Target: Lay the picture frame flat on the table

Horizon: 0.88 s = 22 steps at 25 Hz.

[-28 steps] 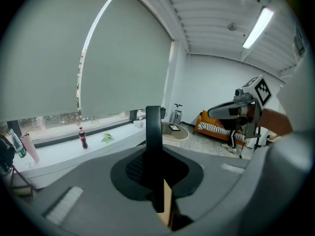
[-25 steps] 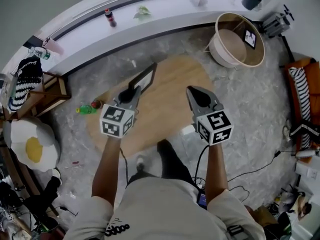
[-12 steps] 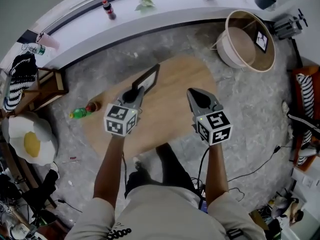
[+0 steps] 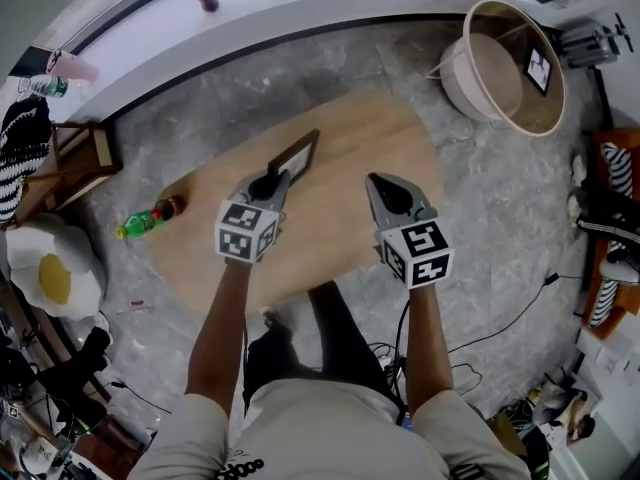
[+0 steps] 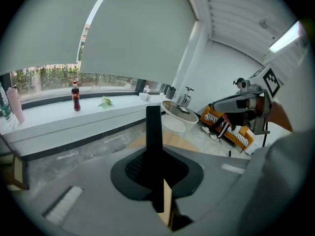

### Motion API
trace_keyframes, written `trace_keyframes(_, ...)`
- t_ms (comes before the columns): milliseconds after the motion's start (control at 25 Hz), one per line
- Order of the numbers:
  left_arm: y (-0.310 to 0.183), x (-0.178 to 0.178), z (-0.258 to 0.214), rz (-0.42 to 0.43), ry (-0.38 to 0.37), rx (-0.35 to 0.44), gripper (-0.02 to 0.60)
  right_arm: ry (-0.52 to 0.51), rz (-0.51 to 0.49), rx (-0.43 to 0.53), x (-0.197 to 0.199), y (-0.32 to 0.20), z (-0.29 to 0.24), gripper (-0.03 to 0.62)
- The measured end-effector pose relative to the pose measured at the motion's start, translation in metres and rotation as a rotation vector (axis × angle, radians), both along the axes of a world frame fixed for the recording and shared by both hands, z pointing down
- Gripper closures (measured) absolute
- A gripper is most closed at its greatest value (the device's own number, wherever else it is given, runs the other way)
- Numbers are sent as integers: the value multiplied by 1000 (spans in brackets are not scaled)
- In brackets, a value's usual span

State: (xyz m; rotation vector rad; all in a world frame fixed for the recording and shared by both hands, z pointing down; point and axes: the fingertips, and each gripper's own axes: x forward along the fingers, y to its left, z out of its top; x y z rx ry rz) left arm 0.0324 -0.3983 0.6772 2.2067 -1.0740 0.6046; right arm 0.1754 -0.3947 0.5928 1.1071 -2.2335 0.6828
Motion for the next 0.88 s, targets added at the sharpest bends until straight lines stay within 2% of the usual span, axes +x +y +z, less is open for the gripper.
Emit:
trace_keyframes(560, 1, 0, 109, -27, -13, -160, 558, -7, 1, -117, -7, -2, 88, 591)
trace_keyframes(720, 1, 2, 126, -14, -32, -179, 558, -9, 0, -138, -7, -4, 102, 591)
trace_keyframes(880, -4, 9, 136, -21, -14, -196, 558, -12, 0, -160, -3, -7, 114, 591)
